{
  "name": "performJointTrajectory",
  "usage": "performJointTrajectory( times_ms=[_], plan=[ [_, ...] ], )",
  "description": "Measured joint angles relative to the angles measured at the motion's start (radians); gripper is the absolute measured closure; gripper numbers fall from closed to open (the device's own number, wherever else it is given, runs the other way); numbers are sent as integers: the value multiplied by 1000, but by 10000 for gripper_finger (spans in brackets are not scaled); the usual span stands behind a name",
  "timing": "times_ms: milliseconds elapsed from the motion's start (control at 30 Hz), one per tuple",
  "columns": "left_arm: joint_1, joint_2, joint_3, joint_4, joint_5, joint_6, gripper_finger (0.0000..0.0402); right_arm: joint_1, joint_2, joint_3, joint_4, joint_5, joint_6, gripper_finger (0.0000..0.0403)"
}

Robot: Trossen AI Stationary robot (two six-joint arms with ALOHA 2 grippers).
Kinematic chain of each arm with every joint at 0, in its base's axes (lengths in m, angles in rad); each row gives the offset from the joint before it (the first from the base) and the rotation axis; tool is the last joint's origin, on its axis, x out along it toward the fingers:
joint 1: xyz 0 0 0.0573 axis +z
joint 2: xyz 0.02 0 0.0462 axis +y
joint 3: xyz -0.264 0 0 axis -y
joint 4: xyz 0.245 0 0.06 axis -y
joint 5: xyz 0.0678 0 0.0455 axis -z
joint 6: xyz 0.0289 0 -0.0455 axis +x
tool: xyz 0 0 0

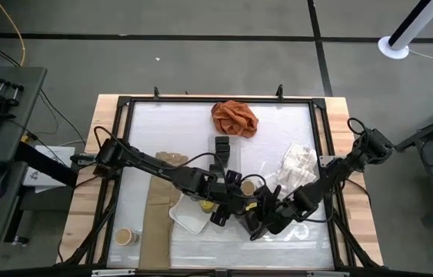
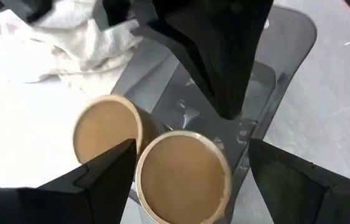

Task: Sort spices by type
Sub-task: Put the top gold seasoning bottle into the black transparent bin, then put the gold seasoning bottle into the black transparent bin

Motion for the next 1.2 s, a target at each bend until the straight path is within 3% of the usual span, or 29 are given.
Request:
performJointTrajectory(
  times_ms=[133, 267, 400, 533, 767, 900, 1067, 1200],
  plan=[
    [5, 1, 59, -75, 0, 31, 108, 1, 0, 0, -2, -13, -4, 403],
    [15, -6, 147, -294, -49, 42, 108, 12, -14, 0, -3, -29, -41, 403],
    [31, -72, 178, -489, -33, -95, 108, 26, -44, 0, -41, -21, -63, 403],
    [0, -208, 103, -516, -1, -289, 108, 26, -71, 0, -88, 10, -92, 403],
    [-279, -490, -131, -559, -73, -773, 108, -2, -75, 0, -111, -5, -162, 403],
    [-501, -536, -217, -666, -2, -1000, 108, -8, -76, 0, -117, -4, -186, 403],
    [-702, -514, -279, -767, 115, -1123, 108, -8, -76, 0, -121, 3, -213, 403],
    [-784, -490, -296, -755, 177, -1096, 108, -8, -76, 0, -145, 6, -213, 403]
  ],
)
